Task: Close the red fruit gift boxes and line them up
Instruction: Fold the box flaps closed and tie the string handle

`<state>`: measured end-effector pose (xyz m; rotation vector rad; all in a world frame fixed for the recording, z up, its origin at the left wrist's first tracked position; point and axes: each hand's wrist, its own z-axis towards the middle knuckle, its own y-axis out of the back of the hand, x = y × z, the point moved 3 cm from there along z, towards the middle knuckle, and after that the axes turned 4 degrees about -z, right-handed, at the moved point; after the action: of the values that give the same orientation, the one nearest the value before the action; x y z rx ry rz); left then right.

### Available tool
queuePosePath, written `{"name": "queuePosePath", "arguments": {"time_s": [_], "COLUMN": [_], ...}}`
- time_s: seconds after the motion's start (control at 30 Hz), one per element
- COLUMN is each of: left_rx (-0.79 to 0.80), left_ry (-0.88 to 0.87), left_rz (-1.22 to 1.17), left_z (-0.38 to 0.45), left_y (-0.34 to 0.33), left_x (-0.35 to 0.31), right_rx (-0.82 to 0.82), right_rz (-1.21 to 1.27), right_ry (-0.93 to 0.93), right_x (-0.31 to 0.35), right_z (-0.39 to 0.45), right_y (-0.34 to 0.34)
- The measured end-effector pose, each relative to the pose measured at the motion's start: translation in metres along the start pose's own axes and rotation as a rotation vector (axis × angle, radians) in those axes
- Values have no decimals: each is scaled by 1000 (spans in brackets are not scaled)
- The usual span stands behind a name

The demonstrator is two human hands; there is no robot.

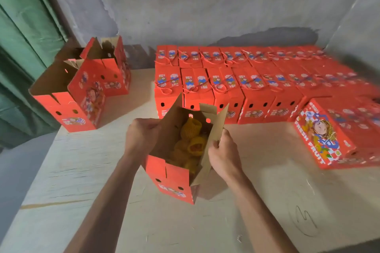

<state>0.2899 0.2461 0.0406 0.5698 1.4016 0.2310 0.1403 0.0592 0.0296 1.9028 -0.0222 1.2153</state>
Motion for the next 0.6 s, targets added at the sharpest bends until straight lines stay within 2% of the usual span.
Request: {"name": "queuePosePath", "arguments": {"time_s": [0.17, 0.3, 0.47, 0.6], "left_rx": [56, 114, 269, 414], "left_ry": [-48, -74, -71, -89], "left_rz": [52, 44, 15, 59], "left_z": [-12, 0, 32, 58], "left_y": [-86, -137, -192, -231], "left_x": [-51, -75, -94, -94], "right_rx": [-31, -70, 31, 42], "right_rz": [60, 97, 78, 181], "right_ry": [-68, -116, -197, -320], "right_x": [-57, -86, -112, -128], "right_z": [4, 20, 52, 69], "right_y": [75, 110, 121, 113]}}
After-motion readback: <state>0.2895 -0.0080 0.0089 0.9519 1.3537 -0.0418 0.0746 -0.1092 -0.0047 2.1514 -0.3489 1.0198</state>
